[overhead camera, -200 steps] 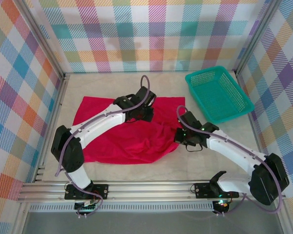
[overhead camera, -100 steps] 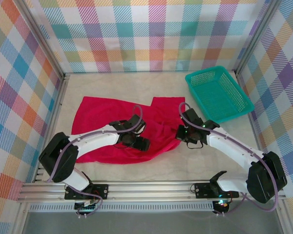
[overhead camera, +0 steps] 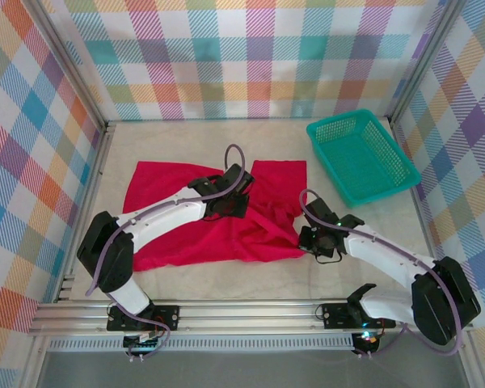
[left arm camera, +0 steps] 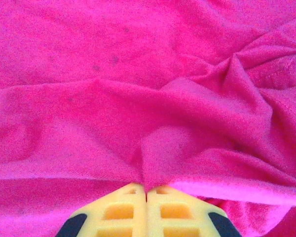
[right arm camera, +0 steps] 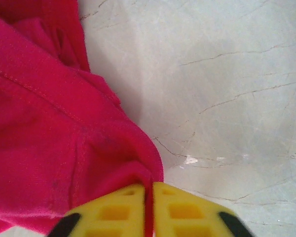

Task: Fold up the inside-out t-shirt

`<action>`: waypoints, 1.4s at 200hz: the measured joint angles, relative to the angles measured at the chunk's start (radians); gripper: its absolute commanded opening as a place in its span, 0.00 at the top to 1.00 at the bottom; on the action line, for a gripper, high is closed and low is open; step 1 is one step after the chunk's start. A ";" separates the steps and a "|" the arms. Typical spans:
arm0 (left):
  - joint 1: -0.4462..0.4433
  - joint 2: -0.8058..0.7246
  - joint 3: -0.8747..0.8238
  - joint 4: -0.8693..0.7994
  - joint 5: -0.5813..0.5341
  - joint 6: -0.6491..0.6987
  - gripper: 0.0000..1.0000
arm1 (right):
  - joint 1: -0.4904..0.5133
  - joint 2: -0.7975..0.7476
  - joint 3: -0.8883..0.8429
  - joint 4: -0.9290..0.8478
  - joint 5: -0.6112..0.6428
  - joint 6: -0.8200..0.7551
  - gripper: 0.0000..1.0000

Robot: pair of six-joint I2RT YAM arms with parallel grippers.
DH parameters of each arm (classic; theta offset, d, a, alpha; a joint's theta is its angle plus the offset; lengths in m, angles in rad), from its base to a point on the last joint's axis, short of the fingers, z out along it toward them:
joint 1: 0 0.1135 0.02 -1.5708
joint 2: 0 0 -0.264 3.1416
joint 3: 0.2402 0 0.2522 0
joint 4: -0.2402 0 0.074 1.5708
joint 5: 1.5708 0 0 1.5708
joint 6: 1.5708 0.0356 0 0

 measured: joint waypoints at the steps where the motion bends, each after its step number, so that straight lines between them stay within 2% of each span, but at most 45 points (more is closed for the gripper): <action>1: 0.000 0.000 0.000 0.000 0.000 0.000 1.00 | 0.001 0.000 0.000 0.000 0.000 -0.001 0.77; 19: 0.001 0.006 0.008 -0.008 0.003 0.000 1.00 | 0.029 0.000 0.024 -0.013 0.003 0.012 0.71; 50: 0.001 0.036 0.015 -0.017 0.013 -0.003 1.00 | 0.181 0.019 0.124 -0.010 0.016 0.048 0.71; 77: 0.001 0.037 0.016 -0.029 0.013 -0.003 1.00 | 0.278 0.159 0.224 0.066 -0.002 0.060 0.69; 98: 0.007 0.037 0.019 -0.039 0.014 -0.003 1.00 | 0.290 0.315 0.285 0.122 -0.015 0.060 0.66; 115: 0.017 0.037 0.022 -0.052 0.019 -0.003 1.00 | 0.283 0.422 0.327 0.140 -0.007 0.060 0.57; 142: 0.031 0.035 0.021 -0.053 0.032 -0.004 1.00 | 0.249 0.500 0.367 0.155 0.019 0.059 0.56; 154: 0.034 0.031 0.021 -0.053 0.034 -0.004 1.00 | 0.230 0.513 0.381 0.161 0.029 0.058 0.64; 168: 0.042 0.027 0.021 -0.052 0.040 -0.005 1.00 | 0.211 0.542 0.410 0.161 0.033 0.046 0.90; 175: 0.047 0.026 0.021 -0.051 0.045 -0.006 1.00 | 0.206 0.558 0.428 0.160 0.033 0.044 1.00; 198: 0.072 0.026 0.022 -0.051 0.071 -0.020 1.00 | 0.194 0.583 0.477 0.145 0.029 0.027 1.00; 220: 0.127 0.063 0.076 -0.060 0.092 -0.030 1.00 | 0.196 0.536 0.496 0.115 0.010 0.005 1.00; 253: 0.203 0.218 0.254 -0.079 0.098 -0.049 1.00 | 0.215 0.318 0.483 0.116 -0.054 -0.031 1.00; 280: 0.222 0.320 0.320 -0.080 0.091 -0.069 1.00 | 0.299 0.155 0.338 0.253 -0.129 -0.050 1.00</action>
